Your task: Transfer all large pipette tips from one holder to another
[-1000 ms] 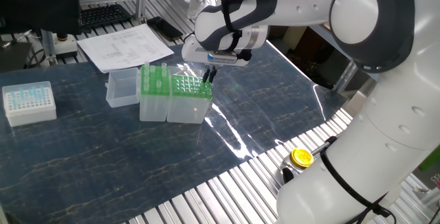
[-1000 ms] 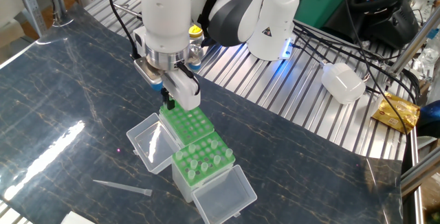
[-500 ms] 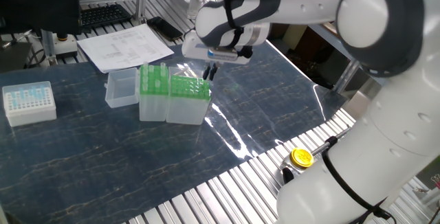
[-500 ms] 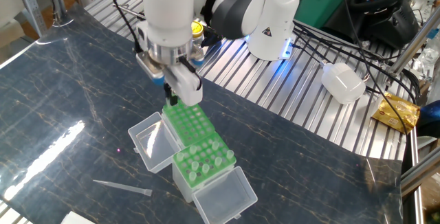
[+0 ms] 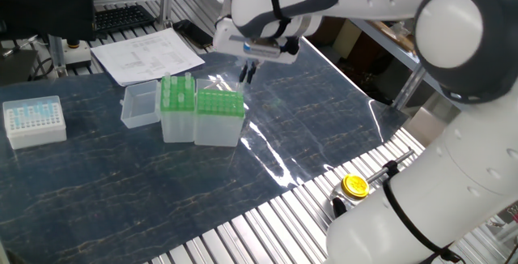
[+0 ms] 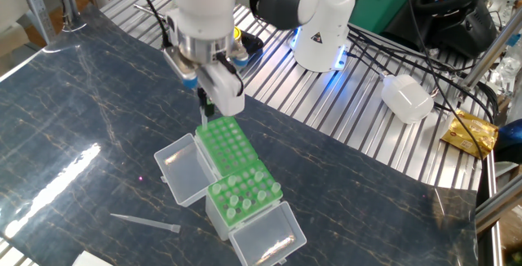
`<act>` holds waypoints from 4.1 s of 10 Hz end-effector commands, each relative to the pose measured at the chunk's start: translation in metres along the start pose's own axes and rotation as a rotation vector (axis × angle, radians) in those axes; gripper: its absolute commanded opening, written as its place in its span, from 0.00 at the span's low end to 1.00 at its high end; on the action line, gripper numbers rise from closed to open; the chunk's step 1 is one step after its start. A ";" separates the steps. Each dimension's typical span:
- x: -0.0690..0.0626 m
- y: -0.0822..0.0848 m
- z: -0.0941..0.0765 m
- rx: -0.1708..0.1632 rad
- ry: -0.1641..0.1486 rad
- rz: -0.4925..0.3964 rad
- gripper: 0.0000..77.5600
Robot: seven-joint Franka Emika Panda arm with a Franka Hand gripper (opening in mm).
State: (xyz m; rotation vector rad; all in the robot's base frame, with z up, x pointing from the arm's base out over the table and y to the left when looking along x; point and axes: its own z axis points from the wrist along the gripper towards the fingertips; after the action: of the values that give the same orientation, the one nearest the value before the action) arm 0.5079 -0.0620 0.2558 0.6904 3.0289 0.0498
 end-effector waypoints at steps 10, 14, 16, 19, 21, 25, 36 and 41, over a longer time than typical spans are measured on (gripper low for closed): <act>-0.011 0.010 -0.088 0.029 0.010 0.068 0.01; -0.006 0.014 -0.097 -0.005 0.034 0.147 0.01; -0.002 0.017 -0.099 -0.054 0.062 0.225 0.01; 0.005 0.027 -0.101 -0.072 0.078 0.324 0.01; 0.010 0.037 -0.101 -0.071 0.076 0.375 0.01; 0.013 0.049 -0.099 -0.077 0.077 0.463 0.01; 0.014 0.078 -0.087 -0.091 0.054 0.669 0.01; 0.015 0.089 -0.082 -0.093 0.044 0.717 0.01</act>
State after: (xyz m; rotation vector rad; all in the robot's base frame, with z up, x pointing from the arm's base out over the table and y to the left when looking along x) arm 0.5266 0.0179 0.3422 1.7006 2.6419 0.2200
